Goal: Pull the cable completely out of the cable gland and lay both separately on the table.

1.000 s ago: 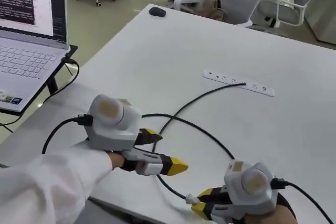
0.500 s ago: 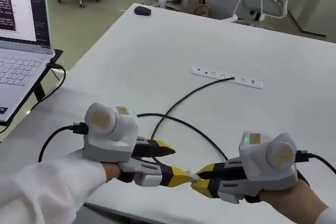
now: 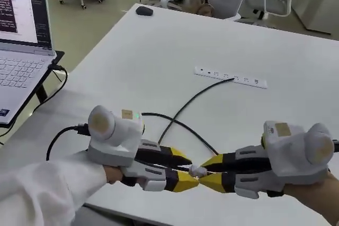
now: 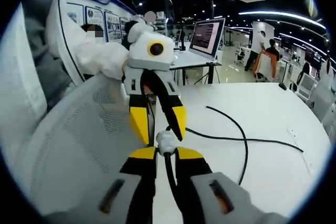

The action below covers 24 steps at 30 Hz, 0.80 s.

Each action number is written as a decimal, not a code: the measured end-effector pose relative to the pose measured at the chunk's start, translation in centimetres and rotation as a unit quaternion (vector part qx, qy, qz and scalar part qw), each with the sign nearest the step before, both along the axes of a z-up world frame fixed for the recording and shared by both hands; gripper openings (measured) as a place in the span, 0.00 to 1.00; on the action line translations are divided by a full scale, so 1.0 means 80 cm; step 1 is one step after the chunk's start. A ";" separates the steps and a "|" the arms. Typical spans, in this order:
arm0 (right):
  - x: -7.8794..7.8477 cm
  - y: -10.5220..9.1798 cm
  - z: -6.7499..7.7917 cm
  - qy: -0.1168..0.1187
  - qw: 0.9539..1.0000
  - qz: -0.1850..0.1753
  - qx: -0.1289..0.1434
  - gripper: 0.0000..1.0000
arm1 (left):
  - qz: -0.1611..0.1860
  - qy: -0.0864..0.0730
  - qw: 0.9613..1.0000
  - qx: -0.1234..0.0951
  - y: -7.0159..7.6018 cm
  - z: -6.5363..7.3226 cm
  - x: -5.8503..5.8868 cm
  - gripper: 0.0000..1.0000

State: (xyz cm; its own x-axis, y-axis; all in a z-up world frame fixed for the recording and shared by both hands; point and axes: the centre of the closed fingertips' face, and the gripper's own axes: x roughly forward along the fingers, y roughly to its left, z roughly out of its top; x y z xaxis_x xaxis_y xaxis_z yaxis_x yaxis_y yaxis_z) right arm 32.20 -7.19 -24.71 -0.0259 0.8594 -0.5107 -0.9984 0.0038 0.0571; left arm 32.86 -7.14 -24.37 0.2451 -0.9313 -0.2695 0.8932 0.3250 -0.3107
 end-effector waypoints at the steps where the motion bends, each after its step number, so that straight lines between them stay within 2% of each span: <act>1: -0.001 0.000 0.003 -0.002 1.000 0.003 0.006 0.11 | -0.011 0.000 1.000 -0.002 0.000 0.002 -0.002 0.24; 3: -0.003 -0.002 0.011 -0.005 1.000 0.009 0.021 0.11 | -0.009 -0.007 1.000 -0.003 0.000 0.005 0.000 0.19; 4: -0.001 -0.005 0.010 -0.003 1.000 0.004 0.026 0.11 | -0.025 -0.011 1.000 -0.011 -0.004 0.010 -0.006 0.17; 6: 0.000 -0.007 0.012 0.000 1.000 0.003 0.031 0.11 | -0.024 -0.033 0.999 -0.012 -0.007 0.016 -0.005 0.17; 7: -0.001 -0.008 0.014 0.000 0.999 0.003 0.036 0.11 | -0.023 -0.038 0.999 -0.015 -0.008 0.017 -0.005 0.17; 9: -0.001 -0.010 0.021 0.004 0.999 0.003 0.049 0.11 | -0.021 -0.061 0.997 -0.029 -0.011 0.025 -0.004 0.17; 12: -0.005 -0.013 0.038 0.028 0.996 0.011 0.079 0.11 | -0.029 -0.091 0.994 -0.044 -0.015 0.042 -0.007 0.17; 14: -0.007 -0.013 0.048 0.046 0.994 0.012 0.102 0.11 | -0.028 -0.089 0.993 -0.071 -0.016 0.054 -0.008 0.17; 16: -0.007 -0.016 0.058 0.060 0.991 0.012 0.119 0.11 | -0.026 -0.091 0.992 -0.085 -0.016 0.062 -0.008 0.17; 21: -0.007 -0.015 0.069 0.081 0.986 0.011 0.143 0.11 | -0.018 -0.095 0.989 -0.107 -0.016 0.075 -0.006 0.18; 24: -0.006 -0.013 0.073 0.093 0.983 0.008 0.157 0.11 | -0.015 -0.097 0.989 -0.113 -0.014 0.079 -0.005 0.17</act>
State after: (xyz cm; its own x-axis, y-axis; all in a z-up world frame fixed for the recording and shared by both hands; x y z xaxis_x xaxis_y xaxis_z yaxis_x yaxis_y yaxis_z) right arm 31.70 -8.20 -18.84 -0.1085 0.9726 -0.2058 -0.9703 -0.0586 0.2346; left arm 32.46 -8.26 -18.06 0.2433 -0.9700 -0.0038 0.9511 0.2393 -0.1953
